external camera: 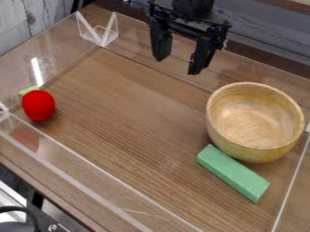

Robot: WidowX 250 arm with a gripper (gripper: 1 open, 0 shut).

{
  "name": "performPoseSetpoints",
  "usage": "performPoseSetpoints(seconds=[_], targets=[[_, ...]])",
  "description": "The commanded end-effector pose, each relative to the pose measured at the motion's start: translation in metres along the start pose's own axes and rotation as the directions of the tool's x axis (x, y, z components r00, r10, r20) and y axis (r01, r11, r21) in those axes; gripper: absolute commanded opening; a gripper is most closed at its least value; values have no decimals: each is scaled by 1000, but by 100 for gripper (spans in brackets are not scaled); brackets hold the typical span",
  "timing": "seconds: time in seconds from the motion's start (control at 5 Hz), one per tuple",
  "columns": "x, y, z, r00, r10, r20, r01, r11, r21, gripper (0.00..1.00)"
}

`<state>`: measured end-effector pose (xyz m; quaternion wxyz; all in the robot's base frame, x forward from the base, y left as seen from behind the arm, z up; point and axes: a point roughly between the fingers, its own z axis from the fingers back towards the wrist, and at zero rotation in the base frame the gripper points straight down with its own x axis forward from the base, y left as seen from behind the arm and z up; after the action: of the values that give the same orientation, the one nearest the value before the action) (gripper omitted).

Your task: Move the red object to the right side of the table

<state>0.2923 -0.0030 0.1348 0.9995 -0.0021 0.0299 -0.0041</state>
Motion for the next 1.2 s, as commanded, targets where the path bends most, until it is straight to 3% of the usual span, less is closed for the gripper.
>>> performPoseSetpoints(seconds=[0.0, 0.2, 0.4, 0.6, 1.0], targets=[[-14, 10, 0, 999, 36, -17, -36, 999, -2, 100], [-43, 43, 5, 997, 78, -10, -78, 997, 4, 100], [-64, 82, -6, 997, 83, 2, -83, 996, 8, 100], [-81, 118, -21, 995, 92, 22, -93, 996, 9, 100], [-102, 187, -35, 994, 100, 38, -101, 995, 8, 100]])
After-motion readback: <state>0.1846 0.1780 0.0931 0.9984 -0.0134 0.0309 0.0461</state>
